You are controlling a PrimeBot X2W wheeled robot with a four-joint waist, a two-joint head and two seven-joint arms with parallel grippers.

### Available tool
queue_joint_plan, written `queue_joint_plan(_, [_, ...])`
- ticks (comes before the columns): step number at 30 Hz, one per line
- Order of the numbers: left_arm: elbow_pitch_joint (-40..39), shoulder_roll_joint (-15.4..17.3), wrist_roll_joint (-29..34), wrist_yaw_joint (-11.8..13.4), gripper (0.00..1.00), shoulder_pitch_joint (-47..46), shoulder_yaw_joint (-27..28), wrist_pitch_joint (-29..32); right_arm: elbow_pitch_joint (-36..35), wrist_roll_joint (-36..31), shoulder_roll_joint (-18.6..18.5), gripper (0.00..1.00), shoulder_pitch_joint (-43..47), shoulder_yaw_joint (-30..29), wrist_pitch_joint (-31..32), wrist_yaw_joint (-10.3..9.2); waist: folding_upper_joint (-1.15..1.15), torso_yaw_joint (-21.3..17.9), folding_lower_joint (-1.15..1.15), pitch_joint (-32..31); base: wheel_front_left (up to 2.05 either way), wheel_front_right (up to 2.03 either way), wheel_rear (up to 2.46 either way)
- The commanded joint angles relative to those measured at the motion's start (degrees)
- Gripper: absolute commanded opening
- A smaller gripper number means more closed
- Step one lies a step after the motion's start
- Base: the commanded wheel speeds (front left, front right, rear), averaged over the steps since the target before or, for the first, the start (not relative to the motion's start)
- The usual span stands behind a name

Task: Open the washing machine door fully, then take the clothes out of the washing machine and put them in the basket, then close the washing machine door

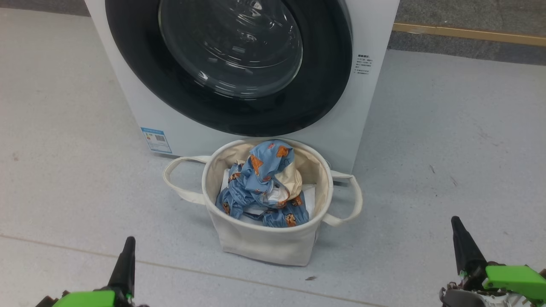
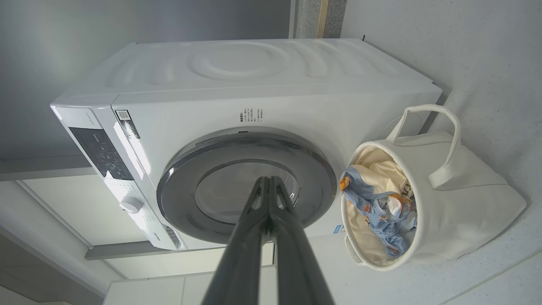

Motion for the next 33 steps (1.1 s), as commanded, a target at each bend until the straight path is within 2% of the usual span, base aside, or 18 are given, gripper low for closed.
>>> queue_joint_plan(1, [-1.5, 0.43, -0.21, -0.41, 0.0, -2.92, 2.26, 0.46, -1.78, 0.22, -0.83, 0.0, -2.72, 1.04, 0.2, 0.01, 0.0, 0.0, 0.0, 0.0, 0.0, 0.0, 0.0])
queue_joint_plan(33, [-1.48, 0.11, 0.17, -0.41, 0.0, -2.96, 2.72, 0.82, -1.74, -0.25, -0.43, 0.0, -2.77, 0.48, 0.66, 0.01, 0.0, 0.0, 0.0, 0.0, 0.0, 0.0, 0.0])
